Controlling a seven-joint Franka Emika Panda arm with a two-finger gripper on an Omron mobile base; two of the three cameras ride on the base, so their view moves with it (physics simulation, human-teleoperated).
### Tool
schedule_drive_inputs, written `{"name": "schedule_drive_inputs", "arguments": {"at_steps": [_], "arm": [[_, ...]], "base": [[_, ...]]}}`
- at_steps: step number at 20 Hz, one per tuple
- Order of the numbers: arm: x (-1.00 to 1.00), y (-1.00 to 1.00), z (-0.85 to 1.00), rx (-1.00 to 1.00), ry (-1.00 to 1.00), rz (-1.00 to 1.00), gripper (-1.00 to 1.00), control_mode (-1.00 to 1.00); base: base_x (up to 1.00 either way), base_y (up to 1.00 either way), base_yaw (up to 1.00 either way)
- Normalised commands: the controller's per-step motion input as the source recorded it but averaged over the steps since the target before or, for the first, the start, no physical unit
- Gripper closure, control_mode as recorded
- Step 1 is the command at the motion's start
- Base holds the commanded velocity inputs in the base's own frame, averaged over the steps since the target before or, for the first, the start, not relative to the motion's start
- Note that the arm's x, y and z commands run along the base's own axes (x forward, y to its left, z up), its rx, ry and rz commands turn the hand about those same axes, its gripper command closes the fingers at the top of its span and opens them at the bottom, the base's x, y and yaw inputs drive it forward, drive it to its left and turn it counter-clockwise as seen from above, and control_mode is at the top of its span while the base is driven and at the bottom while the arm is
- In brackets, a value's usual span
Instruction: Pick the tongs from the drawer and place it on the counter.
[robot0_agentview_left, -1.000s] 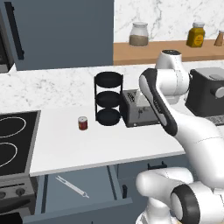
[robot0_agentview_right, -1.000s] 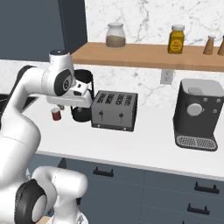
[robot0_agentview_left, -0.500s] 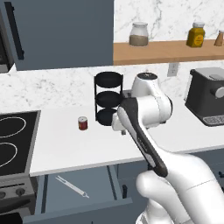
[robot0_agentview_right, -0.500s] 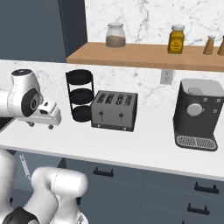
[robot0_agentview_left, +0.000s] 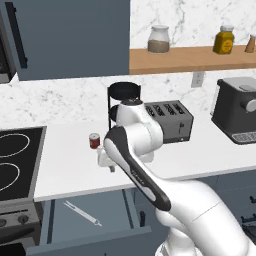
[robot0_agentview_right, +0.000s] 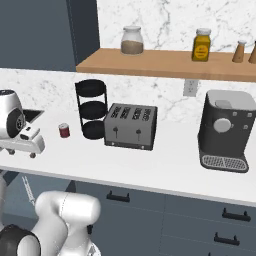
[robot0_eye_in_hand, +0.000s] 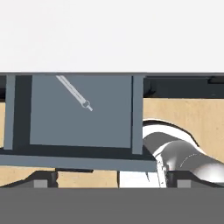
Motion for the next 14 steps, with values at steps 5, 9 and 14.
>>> {"name": "schedule_drive_inputs", "arguments": {"at_steps": [5,9,14], "arm": [[-0.07,0.69,-0.30,0.00,0.11,0.00,-1.00,-1.00],[-0.34,0.48,-0.54,0.00,0.00,0.00,-1.00,-1.00],[-0.20,0.14,-0.58,0.00,0.00,0.00,-1.00,-1.00]], "base": [[0.00,0.00,0.00],[0.00,0.00,0.00],[0.00,0.00,0.00]]}}
